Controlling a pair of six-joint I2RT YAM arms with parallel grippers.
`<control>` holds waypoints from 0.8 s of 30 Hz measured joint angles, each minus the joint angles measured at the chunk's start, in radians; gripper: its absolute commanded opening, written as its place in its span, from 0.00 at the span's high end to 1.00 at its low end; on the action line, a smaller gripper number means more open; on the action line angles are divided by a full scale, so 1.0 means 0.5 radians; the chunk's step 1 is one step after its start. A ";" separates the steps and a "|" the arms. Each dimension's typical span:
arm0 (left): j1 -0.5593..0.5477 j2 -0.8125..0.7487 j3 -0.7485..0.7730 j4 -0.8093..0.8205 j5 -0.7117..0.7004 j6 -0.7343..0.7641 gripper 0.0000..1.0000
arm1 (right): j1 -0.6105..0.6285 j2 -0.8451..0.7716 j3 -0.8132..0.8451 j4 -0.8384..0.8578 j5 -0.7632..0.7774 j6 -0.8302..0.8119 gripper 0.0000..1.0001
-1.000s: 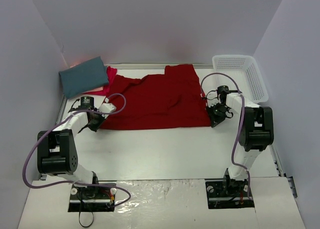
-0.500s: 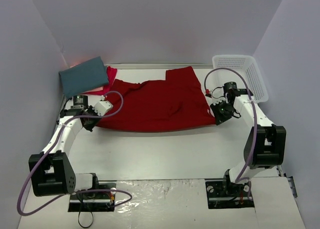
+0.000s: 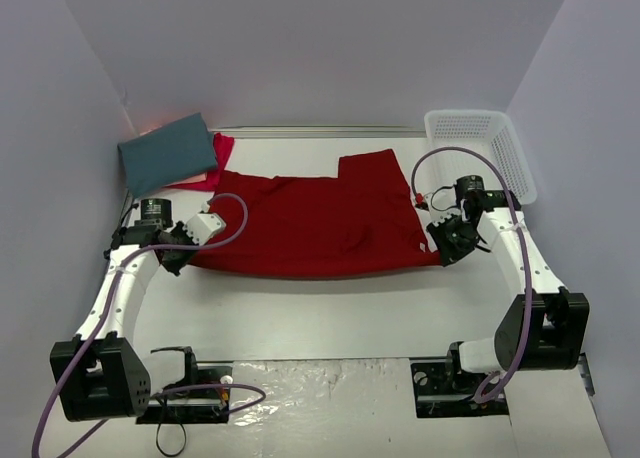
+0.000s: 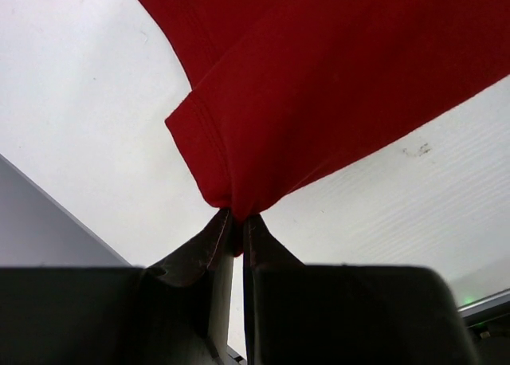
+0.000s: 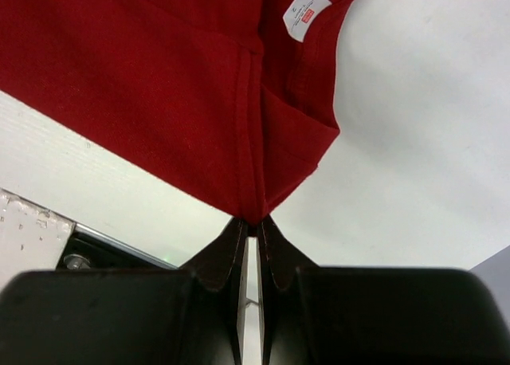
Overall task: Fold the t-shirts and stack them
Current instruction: Fold the flattened tshirt in 1/3 of the way
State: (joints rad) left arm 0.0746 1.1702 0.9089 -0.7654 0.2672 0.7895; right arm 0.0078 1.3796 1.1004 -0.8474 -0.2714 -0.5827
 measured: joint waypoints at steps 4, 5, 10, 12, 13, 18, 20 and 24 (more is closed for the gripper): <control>0.000 -0.037 -0.029 -0.051 0.005 0.040 0.98 | 0.000 -0.021 -0.044 -0.040 0.001 -0.021 1.00; 0.000 -0.043 -0.040 -0.062 0.005 0.047 0.98 | 0.000 -0.026 -0.051 -0.050 0.001 -0.026 1.00; 0.002 -0.060 -0.089 -0.134 0.021 0.095 0.97 | 0.000 -0.068 -0.079 -0.085 0.001 -0.045 1.00; 0.002 -0.065 -0.114 -0.158 0.039 0.114 0.93 | 0.000 -0.095 -0.091 -0.105 0.001 -0.050 0.96; 0.002 -0.065 -0.121 -0.175 0.046 0.127 0.90 | 0.000 -0.105 -0.093 -0.115 0.000 -0.053 0.92; 0.008 -0.088 -0.163 -0.248 0.057 0.195 0.75 | -0.002 -0.138 -0.137 -0.173 0.004 -0.103 0.63; 0.013 -0.112 -0.179 -0.277 0.057 0.210 0.74 | -0.002 -0.138 -0.163 -0.199 0.005 -0.114 0.61; 0.013 -0.155 -0.180 -0.318 0.066 0.231 0.67 | -0.002 -0.138 -0.179 -0.230 0.006 -0.137 0.60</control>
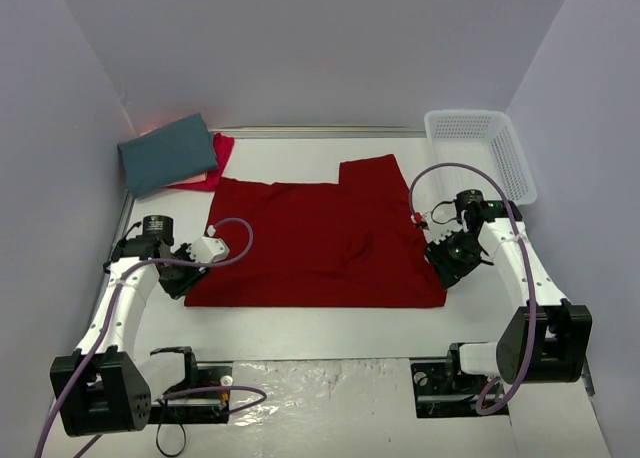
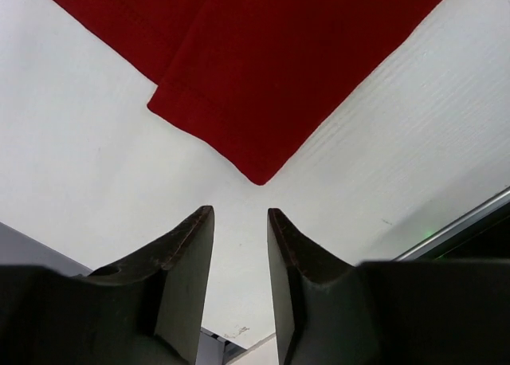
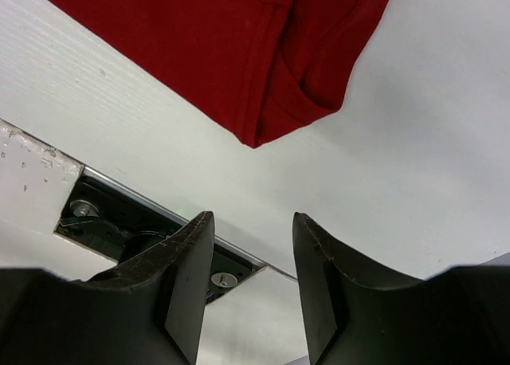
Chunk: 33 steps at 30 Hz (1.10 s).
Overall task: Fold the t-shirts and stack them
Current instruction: Fold the flattened tshirt in 1/3 of the way
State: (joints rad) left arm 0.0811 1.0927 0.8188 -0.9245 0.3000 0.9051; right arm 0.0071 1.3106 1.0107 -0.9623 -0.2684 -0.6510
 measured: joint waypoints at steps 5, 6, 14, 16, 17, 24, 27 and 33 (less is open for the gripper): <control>0.000 0.013 0.043 -0.038 0.015 -0.010 0.59 | 0.000 0.040 0.099 -0.038 0.002 -0.011 0.59; 0.000 0.025 0.071 -0.039 0.019 -0.018 0.59 | 0.000 0.065 0.156 -0.051 0.002 -0.011 0.59; 0.009 0.331 0.454 0.190 0.035 -0.281 0.53 | 0.001 0.480 0.880 -0.043 -0.133 -0.001 0.56; 0.014 0.466 0.597 0.265 0.041 -0.381 0.53 | 0.002 0.618 1.061 -0.030 -0.188 0.013 0.55; 0.018 0.541 0.670 0.317 0.047 -0.430 0.54 | 0.002 0.694 1.151 -0.015 -0.212 0.024 0.55; 0.030 1.077 1.193 0.513 0.194 -0.648 0.54 | 0.025 1.266 1.706 0.056 -0.323 0.113 0.56; 0.030 1.363 1.481 0.499 0.298 -0.661 0.54 | 0.053 1.481 1.828 0.063 -0.332 0.147 0.57; 0.030 1.904 1.982 0.463 0.462 -0.678 0.55 | 0.139 1.718 1.878 0.060 -0.318 0.166 0.58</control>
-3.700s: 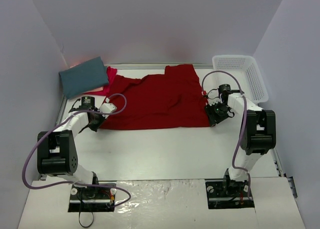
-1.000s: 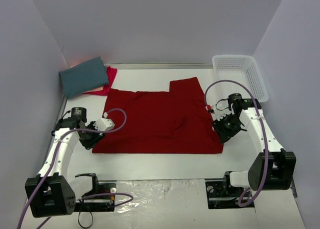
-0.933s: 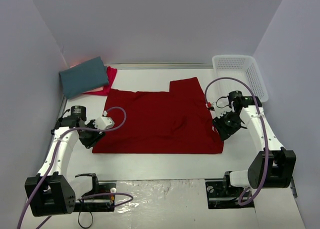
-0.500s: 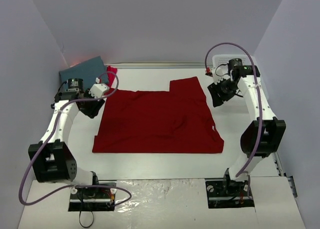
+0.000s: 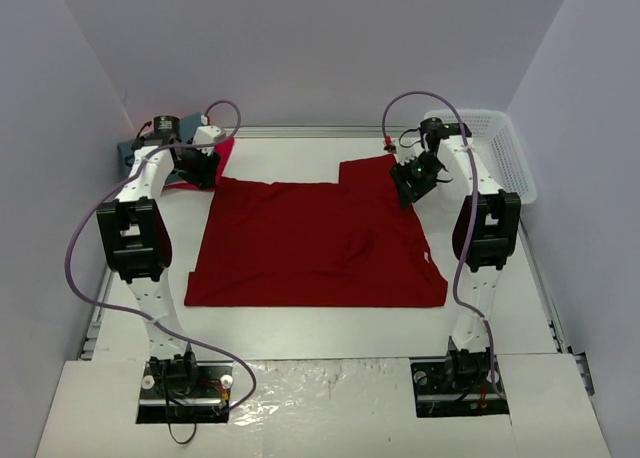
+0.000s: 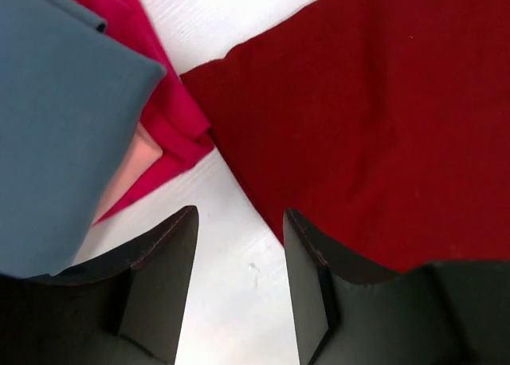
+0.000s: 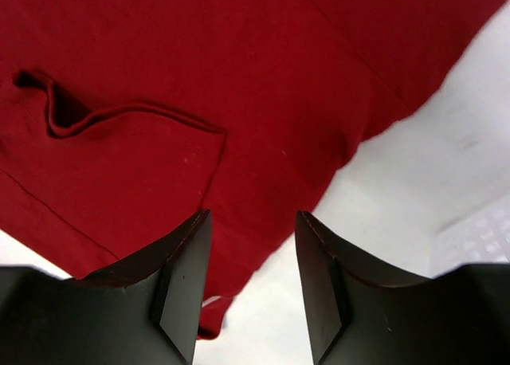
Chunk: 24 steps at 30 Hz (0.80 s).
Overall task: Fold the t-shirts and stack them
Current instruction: Fold the flattened tshirt in 1/3 of the way, then grap the side of the flattened tshirt furthest away from the robot with both arms
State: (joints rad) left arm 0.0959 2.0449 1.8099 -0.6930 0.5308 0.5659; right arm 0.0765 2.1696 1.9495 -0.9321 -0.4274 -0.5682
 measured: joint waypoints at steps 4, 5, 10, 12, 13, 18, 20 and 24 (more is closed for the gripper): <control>0.000 0.253 0.185 -0.037 0.065 -0.032 0.55 | 0.039 0.051 0.039 -0.014 0.006 0.008 0.59; 0.000 0.310 0.232 -0.043 0.079 -0.043 0.55 | 0.045 0.057 0.053 -0.015 0.008 0.008 0.59; 0.000 0.542 0.426 -0.068 0.153 -0.096 0.54 | 0.060 0.089 0.099 -0.026 0.027 0.021 0.60; 0.000 0.594 0.465 -0.073 0.183 -0.117 0.54 | 0.063 0.107 0.109 -0.027 0.040 0.022 0.60; 0.000 0.615 0.485 -0.079 0.201 -0.129 0.54 | 0.066 0.113 0.110 -0.028 0.043 0.022 0.61; 0.000 0.729 0.664 -0.127 0.285 -0.182 0.55 | 0.073 0.173 0.117 -0.037 0.078 0.030 0.62; 0.000 0.777 0.742 -0.141 0.320 -0.199 0.55 | 0.073 0.200 0.119 -0.040 0.092 0.031 0.63; 0.000 0.820 0.788 -0.161 0.360 -0.221 0.55 | 0.078 0.240 0.122 -0.043 0.112 0.031 0.63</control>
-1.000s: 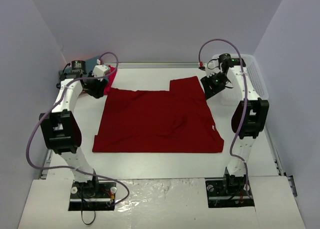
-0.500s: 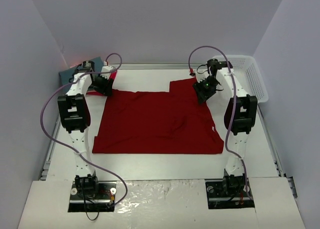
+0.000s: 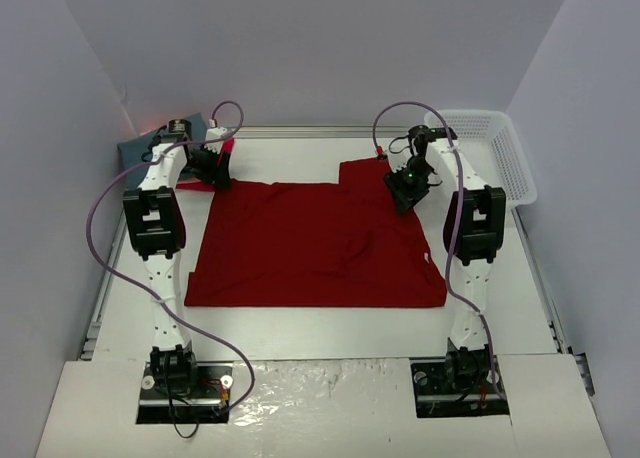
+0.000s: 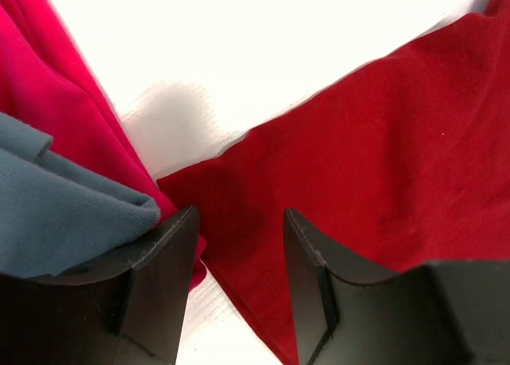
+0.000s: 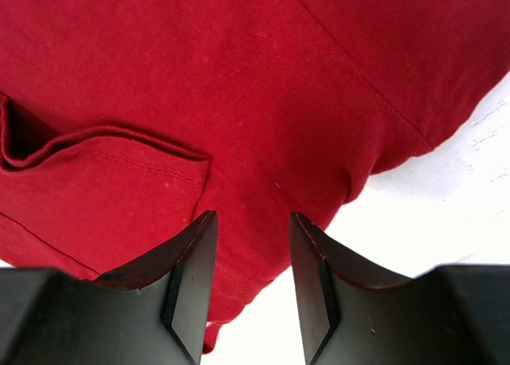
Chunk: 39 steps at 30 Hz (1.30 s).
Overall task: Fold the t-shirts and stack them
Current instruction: Grap the side of the flattened tshirt furthest away from the robot with both arms
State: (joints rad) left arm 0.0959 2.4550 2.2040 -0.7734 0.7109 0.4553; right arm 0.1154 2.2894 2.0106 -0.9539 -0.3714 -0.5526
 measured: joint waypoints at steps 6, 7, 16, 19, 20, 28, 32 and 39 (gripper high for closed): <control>0.000 0.078 0.105 -0.047 0.009 -0.030 0.55 | 0.008 0.011 0.001 -0.002 0.017 0.000 0.64; 0.000 0.096 0.124 -0.051 0.011 -0.034 0.55 | 0.008 0.011 0.001 -0.002 0.017 0.000 0.64; -0.001 0.125 0.176 -0.047 -0.057 -0.135 0.55 | 0.008 0.026 0.004 -0.018 0.034 -0.001 0.64; -0.001 0.139 0.189 -0.024 -0.092 -0.184 0.55 | 0.010 0.034 0.004 -0.024 0.047 -0.002 0.64; -0.001 0.140 0.193 -0.020 -0.102 -0.198 0.55 | 0.010 0.034 0.004 -0.027 0.048 -0.002 0.64; -0.001 0.178 0.255 0.000 -0.175 -0.284 0.55 | 0.020 0.041 0.005 -0.040 0.053 -0.003 0.64; -0.001 0.220 0.318 -0.005 -0.183 -0.299 0.67 | 0.021 0.068 0.011 -0.050 0.054 -0.004 0.64; -0.002 0.237 0.335 -0.016 -0.227 -0.274 0.98 | 0.024 0.079 0.018 -0.072 0.054 -0.006 0.64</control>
State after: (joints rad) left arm 0.0948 2.5732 2.3714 -0.7815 0.5976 0.3183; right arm 0.1272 2.3287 2.0197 -0.9897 -0.3443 -0.5556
